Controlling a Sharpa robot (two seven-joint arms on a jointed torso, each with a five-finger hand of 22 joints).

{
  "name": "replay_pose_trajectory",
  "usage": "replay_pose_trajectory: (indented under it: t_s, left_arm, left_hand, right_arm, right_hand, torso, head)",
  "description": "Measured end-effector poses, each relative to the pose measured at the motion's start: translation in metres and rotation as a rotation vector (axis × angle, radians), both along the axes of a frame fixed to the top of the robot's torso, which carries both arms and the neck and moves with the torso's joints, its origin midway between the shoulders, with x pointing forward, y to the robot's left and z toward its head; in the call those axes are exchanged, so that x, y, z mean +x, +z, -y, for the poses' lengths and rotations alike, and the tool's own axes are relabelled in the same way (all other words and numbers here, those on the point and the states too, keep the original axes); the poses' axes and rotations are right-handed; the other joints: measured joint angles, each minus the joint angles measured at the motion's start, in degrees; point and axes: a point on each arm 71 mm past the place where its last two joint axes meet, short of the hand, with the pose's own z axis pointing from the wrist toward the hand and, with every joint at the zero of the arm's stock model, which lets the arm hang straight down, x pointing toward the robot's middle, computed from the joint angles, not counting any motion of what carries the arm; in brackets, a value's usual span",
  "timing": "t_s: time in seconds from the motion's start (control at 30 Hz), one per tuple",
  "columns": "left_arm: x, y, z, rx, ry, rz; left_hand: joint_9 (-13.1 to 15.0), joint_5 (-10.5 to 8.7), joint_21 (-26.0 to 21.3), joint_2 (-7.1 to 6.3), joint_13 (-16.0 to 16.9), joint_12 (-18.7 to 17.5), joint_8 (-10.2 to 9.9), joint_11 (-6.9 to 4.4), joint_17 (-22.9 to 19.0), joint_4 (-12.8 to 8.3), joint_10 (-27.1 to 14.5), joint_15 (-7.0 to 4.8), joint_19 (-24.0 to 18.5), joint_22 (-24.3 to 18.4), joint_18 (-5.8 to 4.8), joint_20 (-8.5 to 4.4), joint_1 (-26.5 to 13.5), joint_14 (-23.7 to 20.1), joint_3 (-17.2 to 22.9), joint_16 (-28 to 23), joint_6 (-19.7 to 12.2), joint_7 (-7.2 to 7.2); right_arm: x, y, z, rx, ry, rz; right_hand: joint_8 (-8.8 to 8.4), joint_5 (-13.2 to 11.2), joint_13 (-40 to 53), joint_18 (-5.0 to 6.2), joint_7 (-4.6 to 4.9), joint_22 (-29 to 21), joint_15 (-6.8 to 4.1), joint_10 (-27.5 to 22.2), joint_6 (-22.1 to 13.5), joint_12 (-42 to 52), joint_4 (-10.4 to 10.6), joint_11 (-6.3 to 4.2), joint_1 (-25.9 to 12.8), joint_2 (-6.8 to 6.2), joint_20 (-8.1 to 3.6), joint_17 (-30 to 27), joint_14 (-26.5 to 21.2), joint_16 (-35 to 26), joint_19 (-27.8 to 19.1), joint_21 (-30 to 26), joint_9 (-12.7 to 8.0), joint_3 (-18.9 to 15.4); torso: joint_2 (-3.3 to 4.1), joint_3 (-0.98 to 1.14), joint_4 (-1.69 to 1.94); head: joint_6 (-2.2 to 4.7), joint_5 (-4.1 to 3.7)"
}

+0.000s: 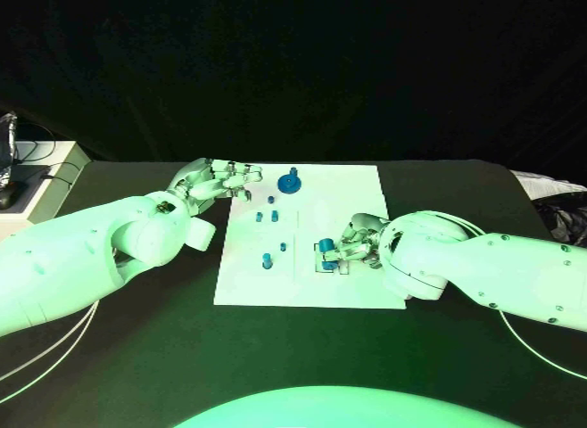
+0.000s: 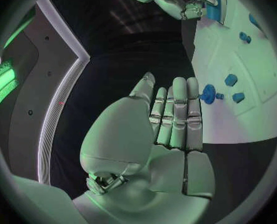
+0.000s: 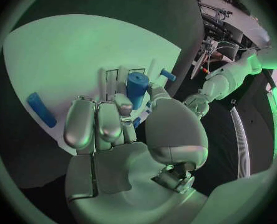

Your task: Assemble the parts on the task board

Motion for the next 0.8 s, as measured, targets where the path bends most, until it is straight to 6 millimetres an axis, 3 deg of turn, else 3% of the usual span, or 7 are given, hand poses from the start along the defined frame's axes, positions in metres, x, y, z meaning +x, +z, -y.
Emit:
replay_pose_trajectory:
  t_s: [0.1, 0.17, 0.37, 0.5, 0.57, 0.67, 0.8]
  left_arm:
    - [0.0000, 0.0000, 0.0000, 0.000, -0.001, 0.000]
    - [0.0000, 0.0000, 0.0000, 0.000, -0.001, 0.000]
    - [-0.0001, 0.0000, -0.0003, 0.001, -0.001, -0.001]
    - [-0.0002, 0.0000, -0.0005, 0.001, -0.001, -0.001]
    - [-0.0002, 0.0000, -0.0005, 0.001, -0.001, -0.001]
    - [-0.0003, 0.0001, -0.0005, 0.001, -0.002, -0.001]
    - [-0.0003, 0.0001, -0.0009, 0.002, -0.001, -0.002]
  left_hand:
    - [0.00, 0.00, 0.00, 0.00, 0.00, 0.00, 0.00, 0.00, 0.00, 0.00, 0.00, 0.00, 0.00, 0.00, 0.00, 0.00, 0.00, 0.00, 0.00, 0.00, 0.00, 0.00]
    - [0.00, 0.00, 0.00, 0.00, 0.00, 0.00, 0.00, 0.00, 0.00, 0.00, 0.00, 0.00, 0.00, 0.00, 0.00, 0.00, 0.00, 0.00, 0.00, 0.00, 0.00, 0.00]
    - [0.00, 0.00, 0.00, 0.00, 0.00, 0.28, 0.00, 0.00, -0.06, 0.00, 0.00, 0.00, 0.00, 0.09, 0.00, 0.00, 0.00, 0.00, 0.00, 0.00, 0.00, 0.00]
    - [0.00, 0.00, 0.00, 0.00, 0.00, 0.28, 0.00, 0.00, -0.06, 0.00, 0.00, 0.00, 0.00, 0.09, 0.00, 0.00, 0.00, 0.00, 0.00, 0.00, 0.00, 0.00]
    - [0.00, 0.00, 0.00, 0.00, 0.00, 0.28, 0.00, 0.00, -0.06, 0.00, 0.00, 0.00, 0.00, 0.09, 0.00, 0.00, 0.00, 0.00, 0.00, 0.00, 0.00, 0.00]
    - [0.00, 0.00, 0.00, 0.00, 0.00, 0.28, 0.00, 0.00, -0.06, 0.00, 0.00, 0.00, 0.00, 0.09, 0.00, 0.00, 0.00, 0.00, 0.00, 0.00, 0.00, 0.00]
    - [0.00, 0.00, 0.01, 0.00, 0.00, 0.28, 0.00, 0.00, -0.06, 0.00, 0.00, 0.00, 0.00, 0.09, 0.00, 0.00, 0.00, 0.00, 0.00, -0.01, 0.00, 0.00]
  right_arm:
    - [0.0003, -0.0001, -0.0006, -0.004, 0.007, 0.003]
    - [0.0006, -0.0001, -0.0009, -0.006, 0.011, 0.005]
    - [0.0013, 0.0004, -0.0017, -0.008, 0.018, 0.012]
    - [0.0015, 0.0002, -0.0019, -0.009, 0.019, 0.014]
    - [0.0017, 0.0001, -0.0021, -0.009, 0.019, 0.016]
    - [0.0018, -0.0005, -0.0018, -0.010, 0.017, 0.017]
    - [0.0020, -0.0028, -0.0002, -0.014, 0.012, 0.017]
  right_hand:
    - [0.00, 0.35, -0.03, 0.00, 0.20, 0.00, 0.00, 0.00, 0.20, -0.22, -0.10, 0.01, -0.15, -0.15, 0.00, 0.00, 0.00, 0.00, 0.00, 0.00, -0.07, -0.08]
    - [0.01, 2.10, -0.11, -0.01, 0.20, 0.00, 0.00, 0.01, 0.20, -0.22, -1.43, 0.02, -0.27, -0.27, 0.00, 0.03, 0.00, 0.00, 0.00, 0.00, -0.01, -1.40]
    - [-0.33, 2.15, -0.27, -0.01, 0.20, -0.01, 0.00, -0.23, 0.19, -0.22, -4.71, 0.21, 0.43, 0.43, 0.00, 0.15, 0.00, 0.00, 0.00, 0.00, -0.37, -3.91]
    - [-0.20, -2.37, -0.48, -0.01, 0.20, -0.01, 0.00, -0.30, 0.19, -0.41, -4.50, 0.14, 0.11, 1.05, 0.00, 0.15, 0.00, -0.22, 0.00, 0.00, -0.34, -3.66]
    - [-0.10, -6.93, -0.55, -0.01, 0.20, -0.01, 0.01, -0.41, 0.19, -0.56, -3.12, 0.25, 0.12, 1.04, 0.00, 0.15, 0.00, -0.22, 0.00, 0.00, -0.25, -2.39]
    - [-0.16, -10.04, -0.64, -0.01, 0.19, -0.01, 0.00, -0.51, 0.20, -0.56, 1.54, 0.35, 0.44, 0.13, 0.00, 0.15, 0.00, -0.22, 0.00, 0.00, -0.22, -3.58]
    - [-0.64, -15.36, -0.71, 0.00, 0.17, -0.02, -0.01, -0.76, 0.22, -0.56, 6.73, 0.10, -0.12, -2.83, 0.00, 0.22, -0.01, -0.22, 0.00, 0.00, -0.46, -5.19]
  torso:
    - [-0.01, -0.01, -0.01]
    - [0.00, -0.01, -0.01]
    - [0.00, -0.01, 0.00]
    - [0.02, 0.00, 0.00]
    - [0.03, 0.00, 0.00]
    - [0.03, 0.01, 0.00]
    - [0.04, 0.02, 0.01]
  head:
    - [0.00, 0.04]
    - [-0.01, 0.07]
    - [-0.12, 0.18]
    - [-0.13, 0.23]
    - [-0.13, 0.24]
    - [-0.13, 0.30]
    - [-0.25, 0.34]
